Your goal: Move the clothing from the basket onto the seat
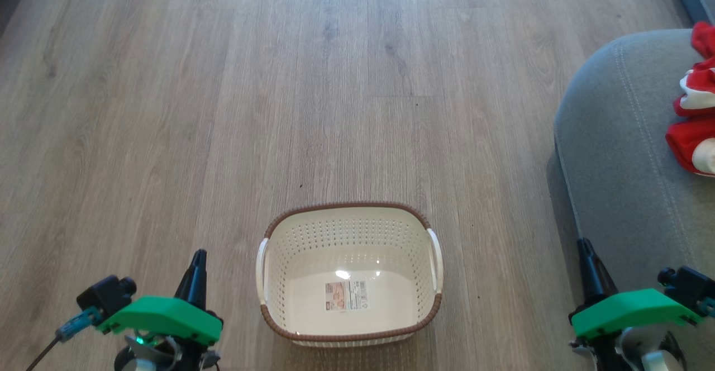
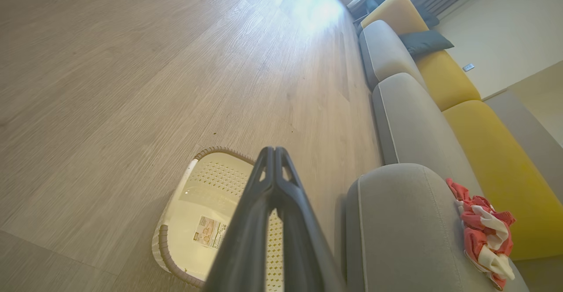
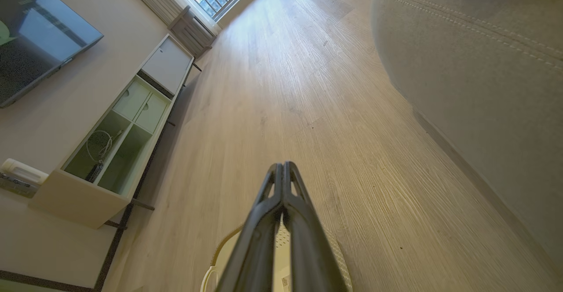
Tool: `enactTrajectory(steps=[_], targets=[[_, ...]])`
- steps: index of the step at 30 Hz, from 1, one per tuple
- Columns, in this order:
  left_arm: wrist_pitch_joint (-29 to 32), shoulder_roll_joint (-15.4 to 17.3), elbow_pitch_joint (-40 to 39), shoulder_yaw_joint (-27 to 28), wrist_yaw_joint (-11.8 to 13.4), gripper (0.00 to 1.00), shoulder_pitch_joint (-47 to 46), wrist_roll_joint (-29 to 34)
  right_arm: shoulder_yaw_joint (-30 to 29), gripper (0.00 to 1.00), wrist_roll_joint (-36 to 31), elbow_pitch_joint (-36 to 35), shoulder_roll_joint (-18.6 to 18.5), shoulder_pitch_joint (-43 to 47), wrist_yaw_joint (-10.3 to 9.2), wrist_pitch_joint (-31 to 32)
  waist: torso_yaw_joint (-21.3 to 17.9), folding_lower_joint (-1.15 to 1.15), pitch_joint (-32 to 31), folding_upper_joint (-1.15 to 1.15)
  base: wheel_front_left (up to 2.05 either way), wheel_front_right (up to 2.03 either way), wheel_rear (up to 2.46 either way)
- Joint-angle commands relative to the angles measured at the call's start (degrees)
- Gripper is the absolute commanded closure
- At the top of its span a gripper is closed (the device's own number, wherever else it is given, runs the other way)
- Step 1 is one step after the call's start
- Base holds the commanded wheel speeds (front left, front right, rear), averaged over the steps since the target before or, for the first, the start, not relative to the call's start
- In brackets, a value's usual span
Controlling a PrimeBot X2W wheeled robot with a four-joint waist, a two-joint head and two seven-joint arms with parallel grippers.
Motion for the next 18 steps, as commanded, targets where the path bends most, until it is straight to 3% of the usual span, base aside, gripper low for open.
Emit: enactTrajectory(steps=[1,18], targets=[[0.35,0.07,-2.35,1.61,-0.37,1.0,-2.34,-1.56,0.0,1.0,1.78,-2.18,-0.19,-3.02,0.0,0.46,-0.03,0.0,-0.03,0.0,0.0,0.0,0.0],[3.16,-0.04,-3.91,3.62,-1.14,1.0,-2.34,-11.76,-0.71,1.0,13.2,-3.1,0.12,-3.64,0.0,3.3,-0.49,0.0,-0.38,0.0,0.0,0.0,0.0]])
